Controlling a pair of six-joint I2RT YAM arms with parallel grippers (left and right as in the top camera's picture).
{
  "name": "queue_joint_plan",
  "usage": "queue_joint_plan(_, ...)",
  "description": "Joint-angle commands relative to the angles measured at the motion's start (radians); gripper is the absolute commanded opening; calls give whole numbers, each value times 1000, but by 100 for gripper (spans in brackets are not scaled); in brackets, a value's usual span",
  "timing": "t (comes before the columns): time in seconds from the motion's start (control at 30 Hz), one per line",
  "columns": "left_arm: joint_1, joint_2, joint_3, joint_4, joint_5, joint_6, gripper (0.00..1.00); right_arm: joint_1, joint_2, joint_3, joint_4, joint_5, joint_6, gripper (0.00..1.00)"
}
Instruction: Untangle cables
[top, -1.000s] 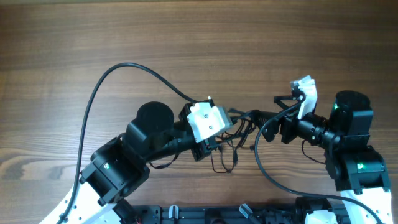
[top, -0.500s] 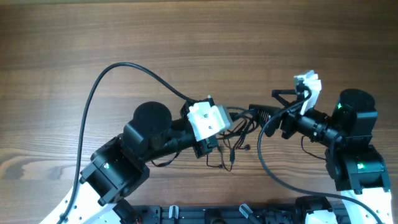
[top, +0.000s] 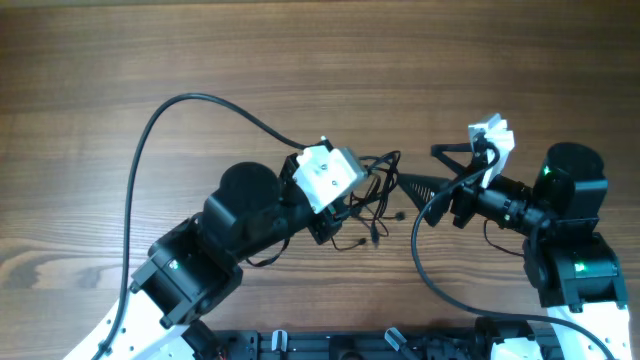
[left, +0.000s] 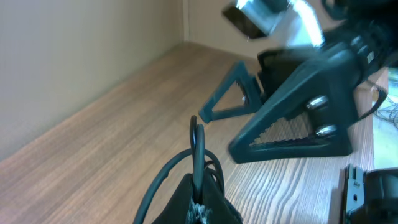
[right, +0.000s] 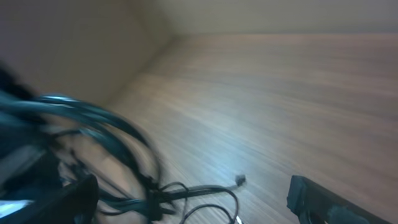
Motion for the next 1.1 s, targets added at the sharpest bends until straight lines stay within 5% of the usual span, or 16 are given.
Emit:
queue_joint_plan(0.0, -1, 18, 3, -10, 8, 29, 4, -2, -10, 16, 20, -157, -37, 100)
queue_joint_plan(0.13, -2, 18, 3, -8, 39, 27, 4, -1, -10, 16, 32, -156, -37, 100)
queue_joint_plan(0.43, -2, 18, 3, -38, 418, 27, 4, -2, -9, 16, 16, -3, 53, 99)
queue_joint_plan(0.7, -39, 19, 3, -80, 424, 16, 4, -1, -9, 16, 55, -105, 41, 99)
queue_joint_plan(1.07, -60, 56, 3, 89, 425, -14, 4, -1, -9, 16, 66, -171, 13, 99)
